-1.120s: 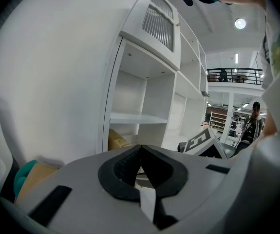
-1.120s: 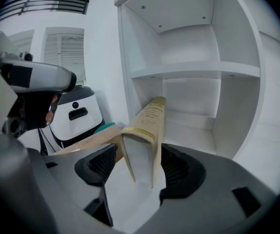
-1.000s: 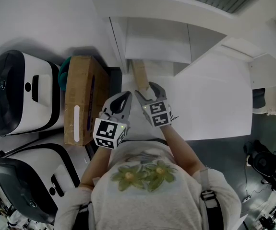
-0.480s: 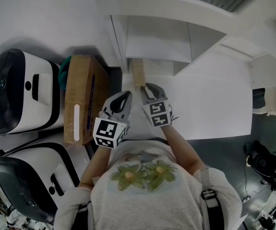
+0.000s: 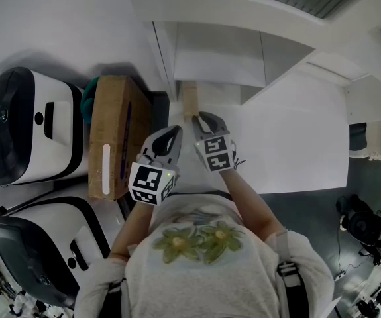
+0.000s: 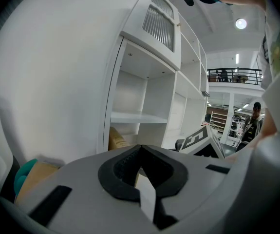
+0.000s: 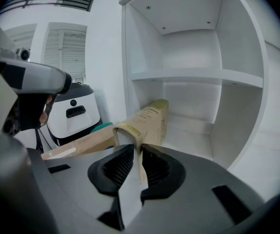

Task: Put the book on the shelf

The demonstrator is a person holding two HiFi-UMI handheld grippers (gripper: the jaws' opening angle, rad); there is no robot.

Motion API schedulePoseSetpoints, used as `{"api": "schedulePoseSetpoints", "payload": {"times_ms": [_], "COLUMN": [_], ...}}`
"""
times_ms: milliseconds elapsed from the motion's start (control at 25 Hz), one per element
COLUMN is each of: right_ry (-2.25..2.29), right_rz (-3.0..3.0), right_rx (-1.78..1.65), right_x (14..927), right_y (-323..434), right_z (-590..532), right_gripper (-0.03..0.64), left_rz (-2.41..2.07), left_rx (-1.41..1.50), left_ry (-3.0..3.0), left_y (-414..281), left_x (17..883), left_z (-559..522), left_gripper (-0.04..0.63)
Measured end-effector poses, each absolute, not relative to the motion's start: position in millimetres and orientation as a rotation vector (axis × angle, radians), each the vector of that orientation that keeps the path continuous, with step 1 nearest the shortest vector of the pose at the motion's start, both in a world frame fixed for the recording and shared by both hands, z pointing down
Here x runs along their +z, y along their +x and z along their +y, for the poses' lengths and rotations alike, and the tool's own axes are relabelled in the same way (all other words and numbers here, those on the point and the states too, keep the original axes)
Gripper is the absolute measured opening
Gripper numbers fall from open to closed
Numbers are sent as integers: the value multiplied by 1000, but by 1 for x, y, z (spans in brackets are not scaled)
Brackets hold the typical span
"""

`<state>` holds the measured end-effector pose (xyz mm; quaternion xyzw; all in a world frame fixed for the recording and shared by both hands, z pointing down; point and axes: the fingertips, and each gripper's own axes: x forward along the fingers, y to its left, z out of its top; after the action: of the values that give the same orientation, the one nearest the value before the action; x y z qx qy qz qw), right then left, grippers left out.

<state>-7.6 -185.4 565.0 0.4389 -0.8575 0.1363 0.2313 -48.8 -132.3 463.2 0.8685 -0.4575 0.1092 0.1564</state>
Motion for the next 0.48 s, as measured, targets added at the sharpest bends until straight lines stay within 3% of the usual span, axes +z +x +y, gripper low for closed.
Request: {"api": "schedulePoseSetpoints", "payload": {"times_ms": [480], "right_ry": [1216], "right_rz": [-2359], "right_rx": [389], "right_x": [565], "right_y": [-12], "right_z": [-196], "right_gripper": [75], "left_rz": [-1305], "left_rx": [314], "left_ry": [2480], "left_y": [-50], "left_x": [466], "left_z": [-137], "left_gripper": [29]}}
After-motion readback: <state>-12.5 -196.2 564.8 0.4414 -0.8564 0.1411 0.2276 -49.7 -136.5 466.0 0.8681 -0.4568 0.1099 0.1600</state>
